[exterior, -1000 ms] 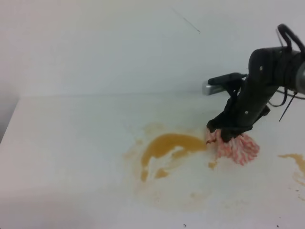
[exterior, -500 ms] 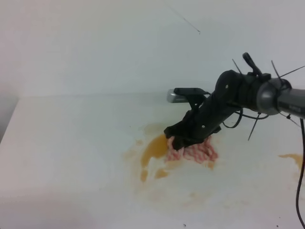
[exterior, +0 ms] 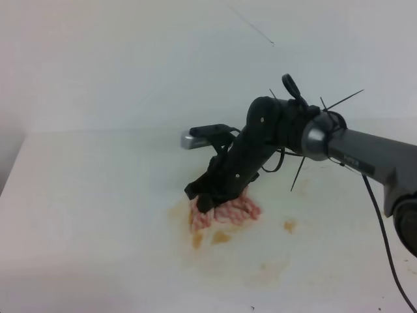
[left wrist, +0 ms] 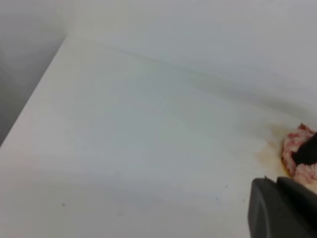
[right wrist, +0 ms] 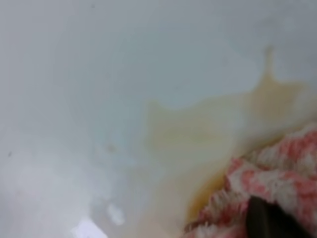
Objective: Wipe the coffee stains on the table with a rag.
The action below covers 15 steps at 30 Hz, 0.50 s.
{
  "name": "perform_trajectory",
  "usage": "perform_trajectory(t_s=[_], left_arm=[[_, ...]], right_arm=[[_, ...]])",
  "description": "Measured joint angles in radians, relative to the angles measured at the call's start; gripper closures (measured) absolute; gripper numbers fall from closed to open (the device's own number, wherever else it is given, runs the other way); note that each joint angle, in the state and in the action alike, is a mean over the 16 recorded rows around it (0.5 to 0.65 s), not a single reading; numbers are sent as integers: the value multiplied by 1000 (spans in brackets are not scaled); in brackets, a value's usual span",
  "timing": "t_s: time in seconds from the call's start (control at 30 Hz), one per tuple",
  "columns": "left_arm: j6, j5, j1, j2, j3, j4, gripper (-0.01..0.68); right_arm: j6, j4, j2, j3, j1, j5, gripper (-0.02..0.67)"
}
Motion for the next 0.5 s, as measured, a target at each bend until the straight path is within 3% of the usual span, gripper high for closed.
perform_trajectory(t_s=[0.5], left_arm=[[0,0,0,0,0,-1,675]], right_arm=[[20,-129,9,-51,121,163,618]])
